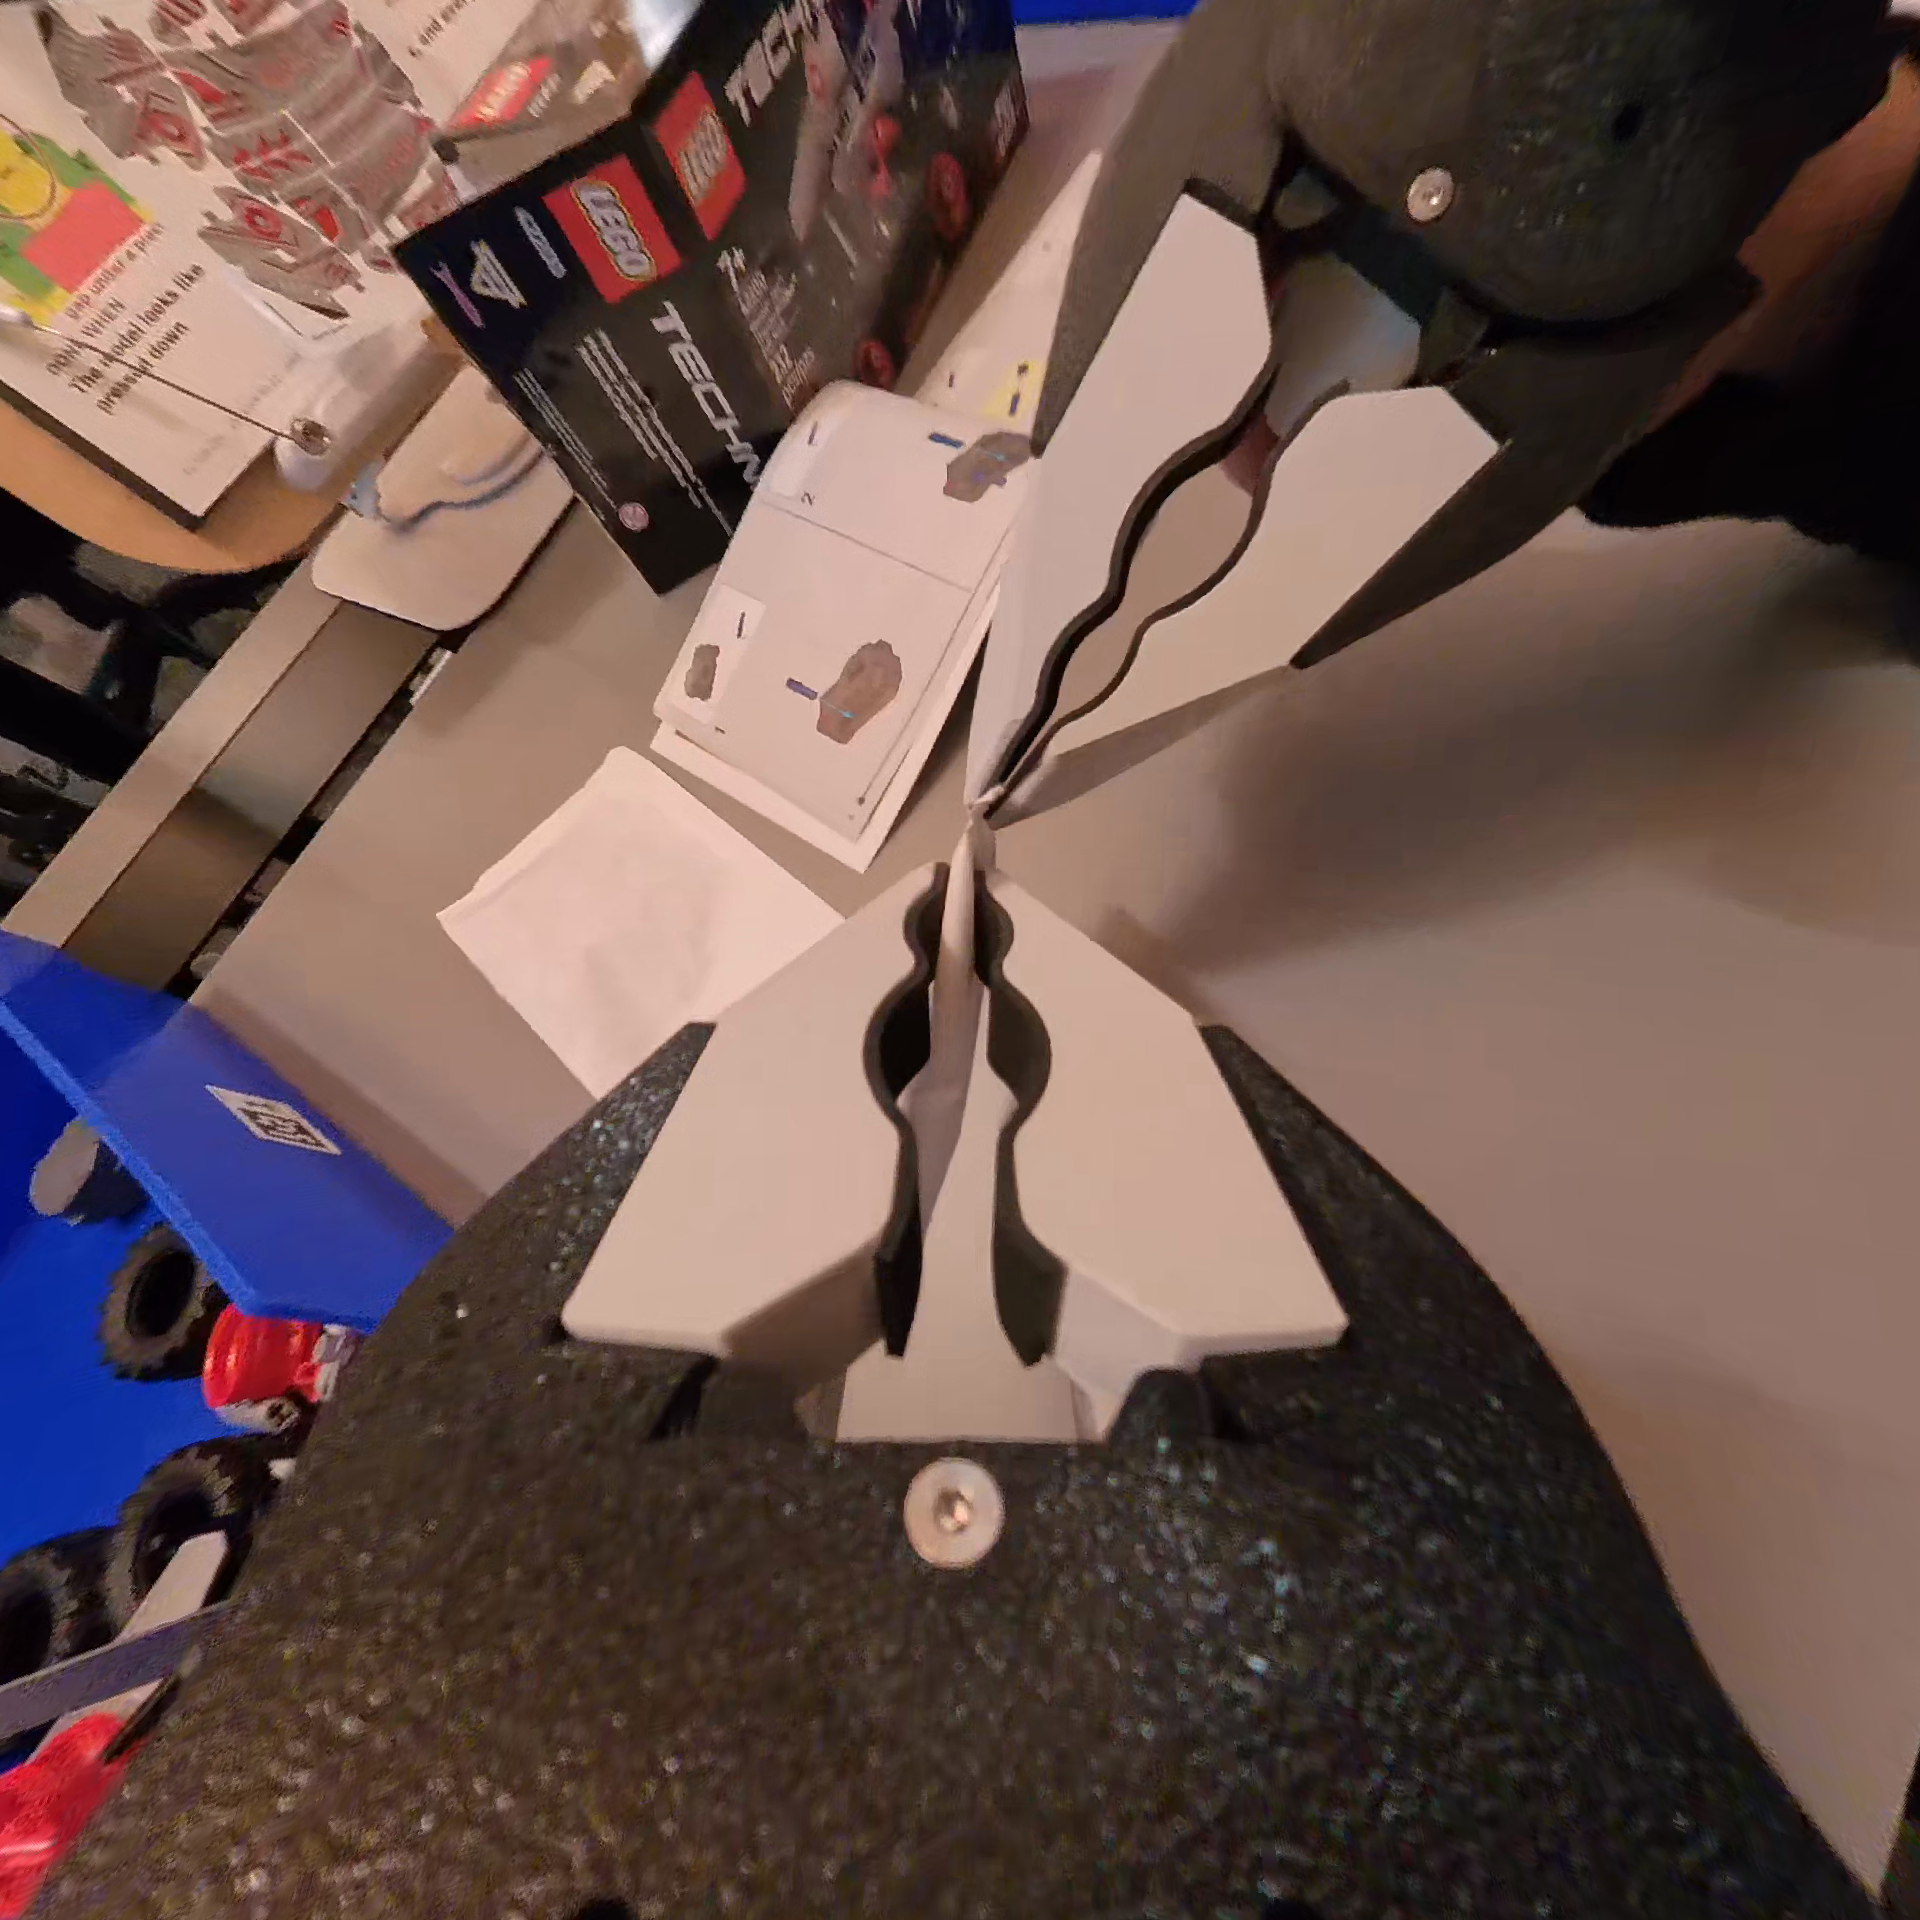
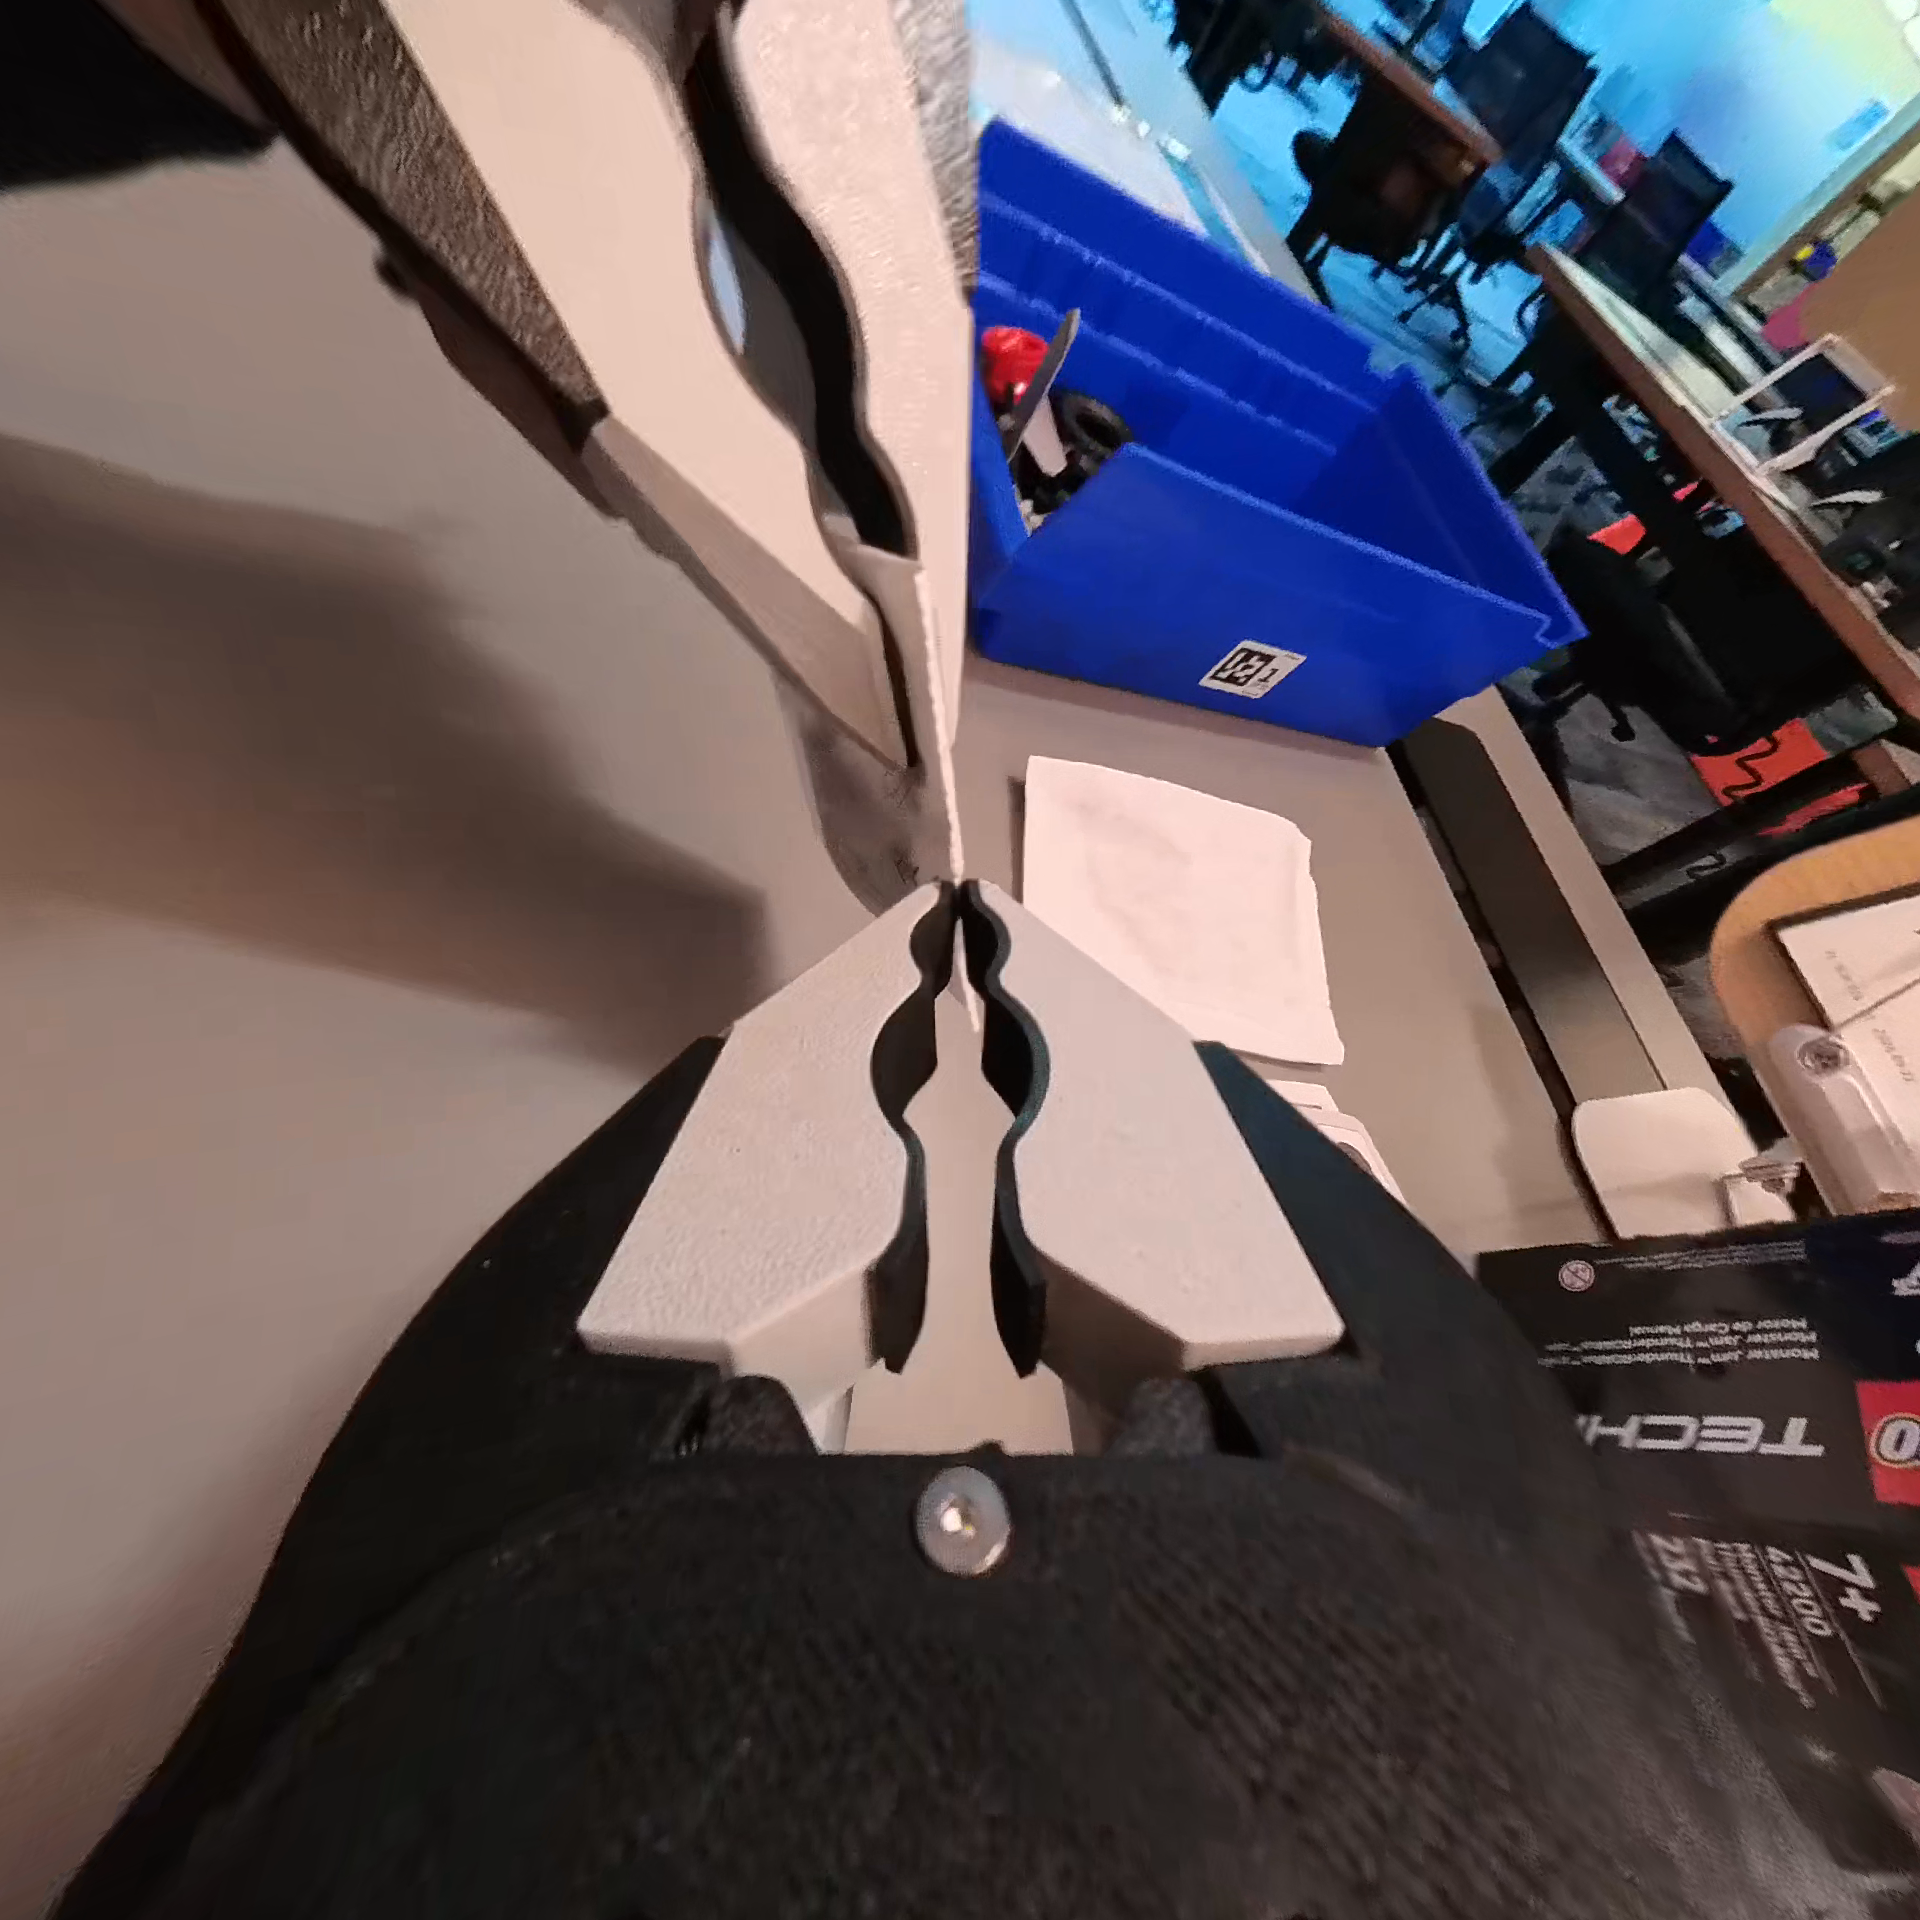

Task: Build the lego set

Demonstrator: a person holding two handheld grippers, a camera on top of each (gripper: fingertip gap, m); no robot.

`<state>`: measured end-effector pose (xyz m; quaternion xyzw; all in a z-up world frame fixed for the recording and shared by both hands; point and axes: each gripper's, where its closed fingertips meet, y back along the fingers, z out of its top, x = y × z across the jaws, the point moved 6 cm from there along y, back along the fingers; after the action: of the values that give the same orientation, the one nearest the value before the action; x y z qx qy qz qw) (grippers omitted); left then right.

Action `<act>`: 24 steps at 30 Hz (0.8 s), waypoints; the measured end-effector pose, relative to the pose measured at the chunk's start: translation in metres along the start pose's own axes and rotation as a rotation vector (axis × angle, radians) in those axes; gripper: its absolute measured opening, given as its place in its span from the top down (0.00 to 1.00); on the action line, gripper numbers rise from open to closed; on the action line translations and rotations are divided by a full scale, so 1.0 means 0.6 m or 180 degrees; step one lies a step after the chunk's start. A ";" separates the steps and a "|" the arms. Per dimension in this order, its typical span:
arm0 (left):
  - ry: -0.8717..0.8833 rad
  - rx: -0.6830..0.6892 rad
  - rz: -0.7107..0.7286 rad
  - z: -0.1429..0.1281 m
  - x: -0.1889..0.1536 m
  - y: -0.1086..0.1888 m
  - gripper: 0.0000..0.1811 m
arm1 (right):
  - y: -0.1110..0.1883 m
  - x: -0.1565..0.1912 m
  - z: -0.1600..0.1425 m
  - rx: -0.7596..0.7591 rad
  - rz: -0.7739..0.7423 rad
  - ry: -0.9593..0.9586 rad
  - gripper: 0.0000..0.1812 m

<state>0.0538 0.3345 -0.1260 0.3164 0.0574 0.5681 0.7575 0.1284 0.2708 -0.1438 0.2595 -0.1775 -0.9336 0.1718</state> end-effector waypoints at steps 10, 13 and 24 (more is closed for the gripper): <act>0.1959 -0.0369 -0.0113 -0.102 0.053 0.062 1.00 | 0.154 -0.040 -0.056 0.0747 -0.0416 -0.0412 0.86; 0.2657 -0.0433 -0.0169 -0.163 0.069 0.082 1.00 | 0.276 -0.065 -0.129 0.1516 -0.0688 -0.0235 0.76; 0.2441 -0.0091 0.0779 -0.242 0.097 0.117 0.76 | 0.402 -0.085 -0.332 0.2369 0.0138 -0.0690 0.85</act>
<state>-0.0487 0.4575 -0.1874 0.0755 0.2898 0.7317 0.6123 0.3333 0.0319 -0.1808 0.2002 -0.5267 -0.8235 0.0657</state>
